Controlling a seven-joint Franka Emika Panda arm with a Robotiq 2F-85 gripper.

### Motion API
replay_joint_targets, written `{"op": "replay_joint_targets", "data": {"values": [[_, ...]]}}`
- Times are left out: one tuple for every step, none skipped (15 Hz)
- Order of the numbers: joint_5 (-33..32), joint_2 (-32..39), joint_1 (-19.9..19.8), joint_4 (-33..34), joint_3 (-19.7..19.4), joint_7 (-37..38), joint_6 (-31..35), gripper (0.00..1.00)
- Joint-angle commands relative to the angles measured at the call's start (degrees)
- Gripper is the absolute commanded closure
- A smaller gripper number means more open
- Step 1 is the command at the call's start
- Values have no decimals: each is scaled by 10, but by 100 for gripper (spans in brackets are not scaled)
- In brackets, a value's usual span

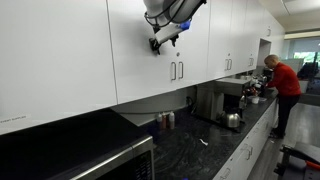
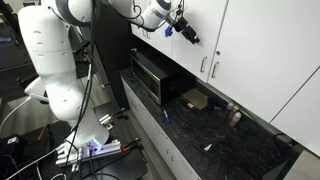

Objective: Close the kitchen cabinet

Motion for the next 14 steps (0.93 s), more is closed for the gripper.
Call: {"op": "replay_joint_targets", "data": {"values": [[90,-36,2,-41,7,-81,-12,0],[125,-55,1,-66,8,-105,-6,0],[157,-72,2,-89,9,-126,-6,0],[197,-96,1,-122,11,-150,1,0],[222,-120,3,-151,11,-162,-1,0],[246,-142,5,-177,10,-176,-2,0],[269,-167,5,-207,10,-189,-2,0],[295,-193,4,-235,10,-209,-2,0],[314,-214,3,-257,10,-222,-8,0],[336,-239,0,-282,8,-241,-10,0],[356,-262,-2,-305,6,-259,-10,0],[375,-284,-5,-324,5,-279,-17,0],[397,-307,-7,-345,-1,-307,-18,0],[418,-328,-10,-362,-7,-334,-21,0]]}}
